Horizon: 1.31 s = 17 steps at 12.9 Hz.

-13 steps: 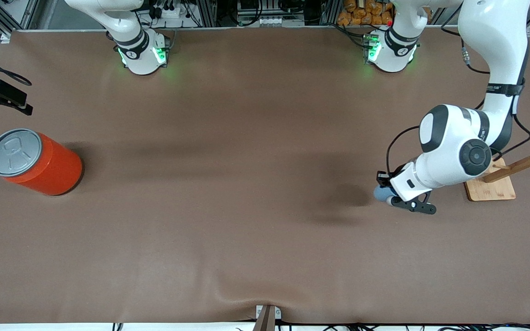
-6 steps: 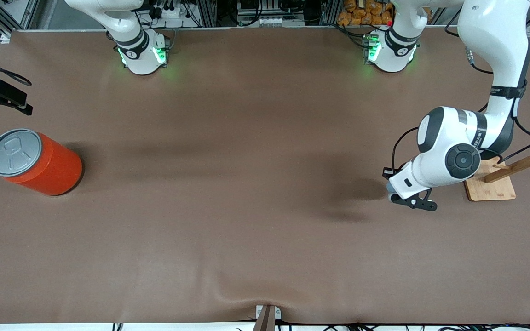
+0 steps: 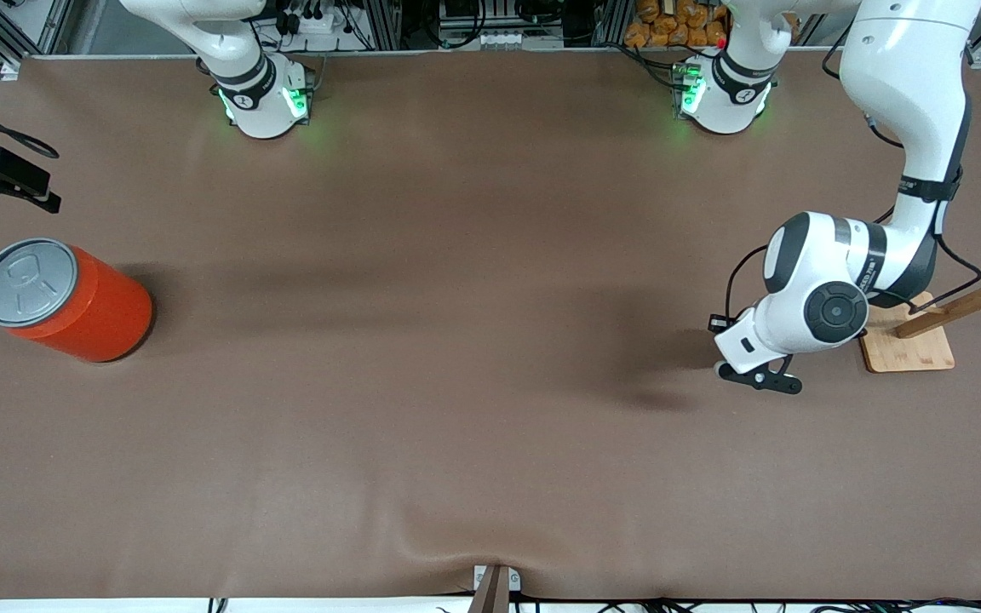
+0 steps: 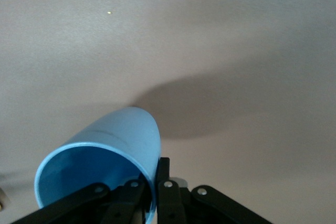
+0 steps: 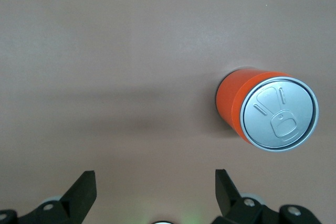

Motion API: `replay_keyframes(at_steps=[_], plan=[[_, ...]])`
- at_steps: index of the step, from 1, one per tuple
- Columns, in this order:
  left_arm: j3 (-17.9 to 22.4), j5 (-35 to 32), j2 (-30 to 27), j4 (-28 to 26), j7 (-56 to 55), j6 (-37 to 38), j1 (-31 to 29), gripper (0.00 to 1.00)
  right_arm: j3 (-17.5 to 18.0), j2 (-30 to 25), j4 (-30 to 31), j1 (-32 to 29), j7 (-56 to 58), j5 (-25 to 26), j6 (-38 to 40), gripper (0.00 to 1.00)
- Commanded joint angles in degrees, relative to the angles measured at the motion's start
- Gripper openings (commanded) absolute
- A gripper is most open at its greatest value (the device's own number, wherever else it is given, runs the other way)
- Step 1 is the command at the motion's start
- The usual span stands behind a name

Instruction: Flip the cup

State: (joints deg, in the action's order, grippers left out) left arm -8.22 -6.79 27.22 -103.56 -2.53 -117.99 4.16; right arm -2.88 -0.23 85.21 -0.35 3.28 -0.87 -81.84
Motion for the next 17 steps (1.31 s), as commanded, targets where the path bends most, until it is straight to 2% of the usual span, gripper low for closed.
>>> replay_keyframes(at_steps=[1,3,4,5,6,7,12,17], plan=[[-0.4,-1.7,1.8,0.6,-1.7,-2.7,-1.7,0.00,0.1,-0.9,0.3,-0.1,0.6,0.3,0.5,1.00],[-0.4,-1.7,2.5,0.9,-1.7,-3.6,-1.6,0.00,0.1,-1.0,0.2,0.0,0.6,0.3,0.5,1.00],[-0.3,-1.7,2.6,1.1,-1.7,-3.7,-1.2,0.06,0.1,-1.0,0.2,0.0,0.6,0.3,0.5,1.00],[-0.3,-1.9,2.4,1.2,-1.7,-3.7,-1.1,0.46,0.1,-1.0,0.2,0.0,0.6,0.3,0.5,1.00],[-0.3,-1.8,2.0,1.3,-1.8,-3.7,-1.1,0.76,0.1,-1.0,0.2,-0.1,0.6,0.3,0.5,1.00],[-0.4,-1.9,1.5,1.9,-1.7,-3.7,-1.2,1.00,0.1,-1.0,0.2,0.0,0.6,0.3,0.5,1.00],[-0.9,-2.0,-6.1,6.3,-0.5,0.1,-1.4,1.00,0.1,-1.0,0.2,0.0,0.6,0.3,0.5,1.00],[-1.2,-1.2,-13.3,16.3,-0.7,14.6,-1.4,1.00,0.1,-1.0,0.2,0.0,0.6,0.3,0.5,1.00]])
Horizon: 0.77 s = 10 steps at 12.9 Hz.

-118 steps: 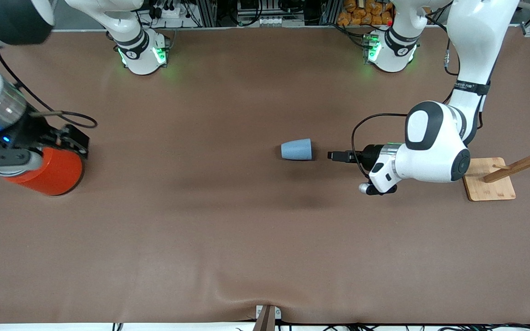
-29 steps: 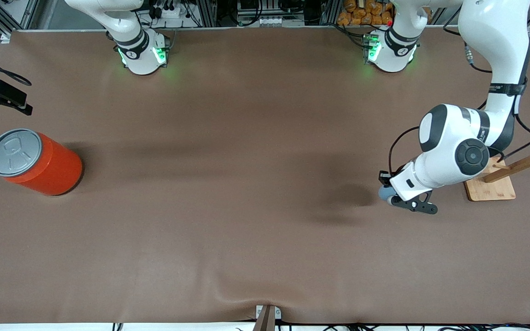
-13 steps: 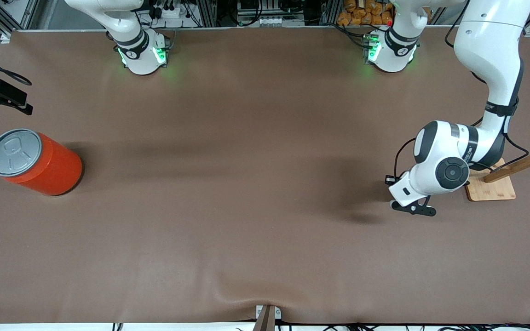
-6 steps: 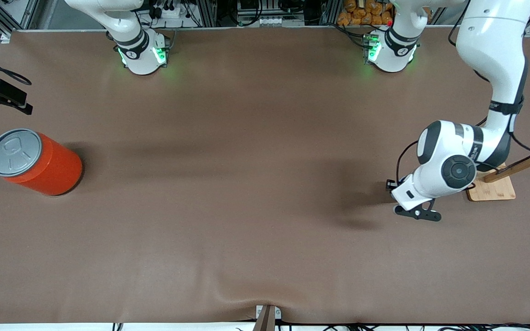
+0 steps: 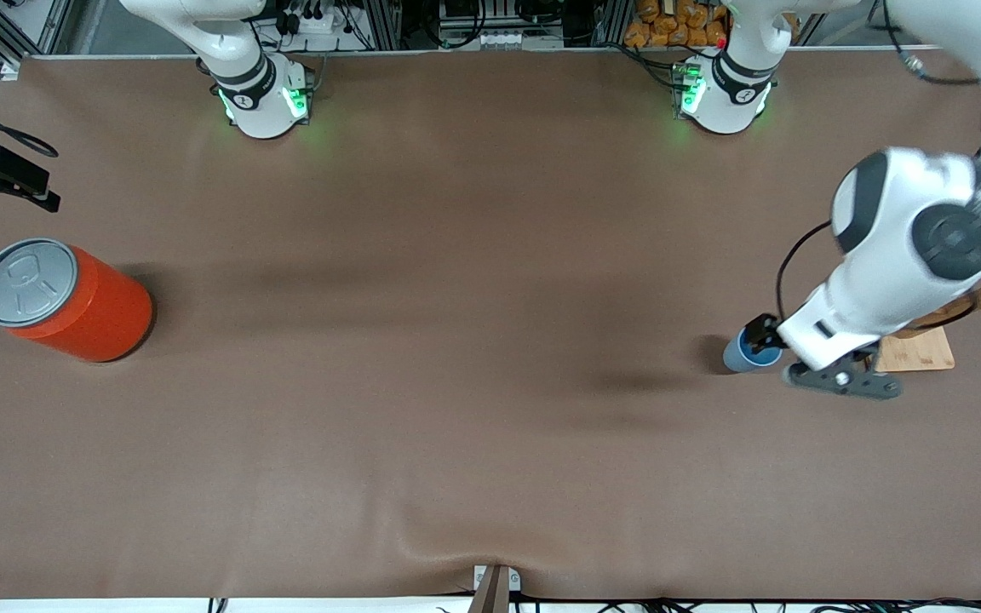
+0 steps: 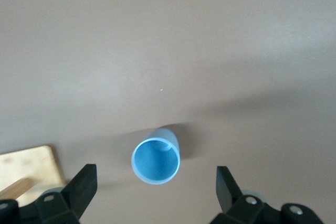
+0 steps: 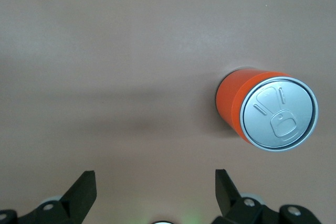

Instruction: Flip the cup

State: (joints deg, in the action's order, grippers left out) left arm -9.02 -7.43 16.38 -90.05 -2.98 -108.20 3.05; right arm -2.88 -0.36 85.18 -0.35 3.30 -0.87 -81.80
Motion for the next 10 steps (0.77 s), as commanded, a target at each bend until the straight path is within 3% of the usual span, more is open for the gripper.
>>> replay_keyframes(at_steps=[1,5,10], plan=[[-0.4,-0.6,-5.3,2.9,-0.4,7.1,-0.2,1.00,0.1,-0.9,0.2,0.1,0.6,0.3,0.5,1.00],[-0.5,-0.3,-13.6,2.8,-0.5,16.0,-0.2,1.00,0.1,-0.9,0.2,0.0,0.6,0.3,0.5,1.00],[0.1,3.6,-18.2,2.2,-2.7,21.6,-2.7,1.00,0.1,-0.9,0.2,-0.1,0.6,0.3,0.5,1.00]])
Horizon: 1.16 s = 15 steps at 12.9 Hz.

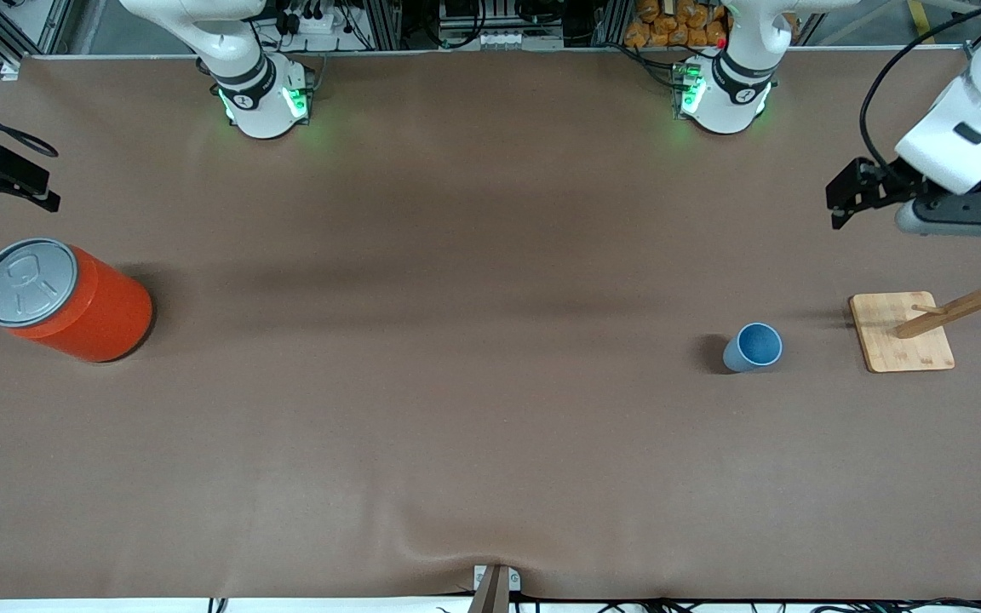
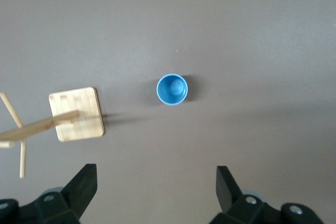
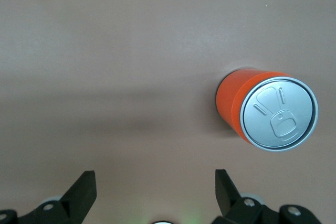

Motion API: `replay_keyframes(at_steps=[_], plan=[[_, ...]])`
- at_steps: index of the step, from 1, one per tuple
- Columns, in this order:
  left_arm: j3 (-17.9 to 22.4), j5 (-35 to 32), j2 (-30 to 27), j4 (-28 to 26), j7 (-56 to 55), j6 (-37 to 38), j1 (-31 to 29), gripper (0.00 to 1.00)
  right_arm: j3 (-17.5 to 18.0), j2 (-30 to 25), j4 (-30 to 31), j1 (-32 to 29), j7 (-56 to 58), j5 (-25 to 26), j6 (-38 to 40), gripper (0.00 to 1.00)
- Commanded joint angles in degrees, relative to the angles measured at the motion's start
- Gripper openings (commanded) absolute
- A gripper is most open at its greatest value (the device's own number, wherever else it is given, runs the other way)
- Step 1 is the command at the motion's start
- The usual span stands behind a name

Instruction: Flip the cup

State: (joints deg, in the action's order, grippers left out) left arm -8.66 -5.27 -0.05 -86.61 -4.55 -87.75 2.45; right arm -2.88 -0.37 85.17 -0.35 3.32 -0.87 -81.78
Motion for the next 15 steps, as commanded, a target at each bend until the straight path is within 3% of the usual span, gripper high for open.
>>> replay_keyframes(at_steps=[1,5,15], plan=[[-0.2,2.5,-2.1,-1.7,-1.3,1.7,-2.5,1.00,0.1,-0.9,0.3,-0.1,0.5,0.3,0.6,1.00],[-0.1,5.7,-9.0,-8.0,-4.1,1.3,-2.9,1.00,0.2,-0.8,0.3,0.1,0.5,0.3,0.4,1.00],[0.6,5.3,-8.6,-5.6,-3.4,3.5,-5.3,1.00,0.0,-0.6,0.2,-0.4,0.6,0.2,0.2,1.00]])
